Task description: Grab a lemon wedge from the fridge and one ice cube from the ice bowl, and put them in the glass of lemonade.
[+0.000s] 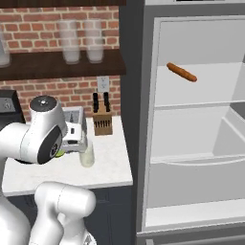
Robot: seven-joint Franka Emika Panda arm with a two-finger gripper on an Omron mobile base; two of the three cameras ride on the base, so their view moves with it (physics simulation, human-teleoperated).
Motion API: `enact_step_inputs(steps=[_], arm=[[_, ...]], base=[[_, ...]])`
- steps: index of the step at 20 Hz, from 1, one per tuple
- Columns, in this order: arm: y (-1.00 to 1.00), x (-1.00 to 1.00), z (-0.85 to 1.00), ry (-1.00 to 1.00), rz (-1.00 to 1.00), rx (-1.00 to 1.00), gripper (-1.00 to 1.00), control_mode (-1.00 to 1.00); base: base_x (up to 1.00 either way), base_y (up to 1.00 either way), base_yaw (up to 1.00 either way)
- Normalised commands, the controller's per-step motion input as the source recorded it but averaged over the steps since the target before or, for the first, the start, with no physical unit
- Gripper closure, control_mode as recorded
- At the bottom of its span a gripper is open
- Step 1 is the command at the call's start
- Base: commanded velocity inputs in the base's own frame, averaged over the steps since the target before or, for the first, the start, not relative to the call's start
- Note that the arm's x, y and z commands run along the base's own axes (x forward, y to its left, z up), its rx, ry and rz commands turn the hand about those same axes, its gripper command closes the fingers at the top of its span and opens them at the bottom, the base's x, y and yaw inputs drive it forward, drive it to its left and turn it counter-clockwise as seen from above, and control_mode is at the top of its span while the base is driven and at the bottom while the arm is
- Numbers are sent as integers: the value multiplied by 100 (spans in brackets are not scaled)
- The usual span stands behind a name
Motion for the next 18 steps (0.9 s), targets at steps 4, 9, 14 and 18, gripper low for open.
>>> enact_step_inputs(steps=[4, 9, 14, 18], arm=[[25, 62, 11, 12, -7, -9, 100, -100], [11, 65, -12, 4, -3, -4, 100, -100], [0, 61, -50, 3, -2, -1, 100, -100], [0, 24, -33, 6, -3, 0, 100, -100]], base=[[0, 0, 0], [0, 0, 0], [0, 0, 0], [0, 0, 0]])
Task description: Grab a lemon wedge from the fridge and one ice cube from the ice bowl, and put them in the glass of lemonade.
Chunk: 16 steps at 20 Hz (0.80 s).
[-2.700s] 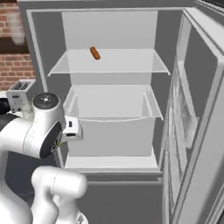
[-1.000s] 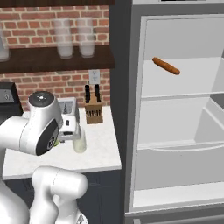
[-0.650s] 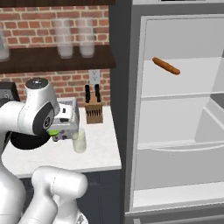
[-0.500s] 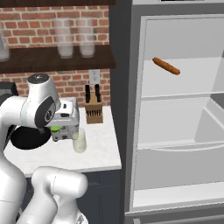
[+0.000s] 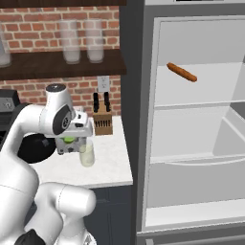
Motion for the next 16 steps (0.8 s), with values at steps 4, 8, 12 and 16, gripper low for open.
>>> enact_step_inputs(steps=[4, 8, 12, 16], arm=[[0, 8, -24, 1, -5, 0, 100, -100], [0, 12, -12, 0, -2, 0, 100, -100], [0, 19, -8, 0, 0, 0, 100, -100], [-1, 15, -2, 0, 0, 0, 100, -100]], base=[[0, 0, 0], [0, 0, 0], [0, 0, 0], [0, 0, 0]])
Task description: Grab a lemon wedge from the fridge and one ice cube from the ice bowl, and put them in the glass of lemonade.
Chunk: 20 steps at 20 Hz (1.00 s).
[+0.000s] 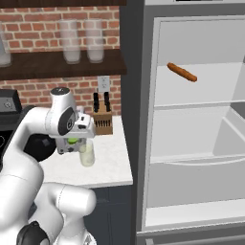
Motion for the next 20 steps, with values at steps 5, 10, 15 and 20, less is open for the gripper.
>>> enact_step_inputs(steps=[5, 10, 15, 20], arm=[[-3, 11, 0, 0, 0, 0, 100, -100], [-1, 18, 0, 7, 0, 0, 100, -100], [-2, 17, 0, 8, 0, 0, 100, -100], [-11, 13, 0, 4, 0, 0, 100, -100]], base=[[0, 0, 0], [0, 0, 0], [0, 0, 0], [0, 0, 0]])
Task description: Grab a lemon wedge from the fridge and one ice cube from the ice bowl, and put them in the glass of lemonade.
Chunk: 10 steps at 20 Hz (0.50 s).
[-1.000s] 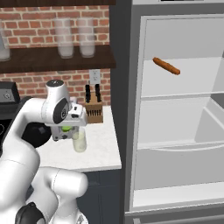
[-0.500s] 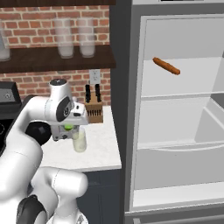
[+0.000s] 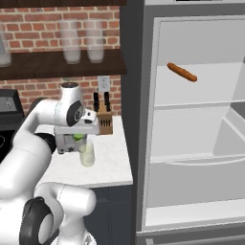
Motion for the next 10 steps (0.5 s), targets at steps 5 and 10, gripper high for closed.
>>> enact_step_inputs(steps=[5, 10], arm=[[-8, 17, 0, 1, 0, 0, 100, -100], [0, 29, 0, 1, 0, 0, 100, -100]], base=[[0, 0, 0], [0, 0, 0]])
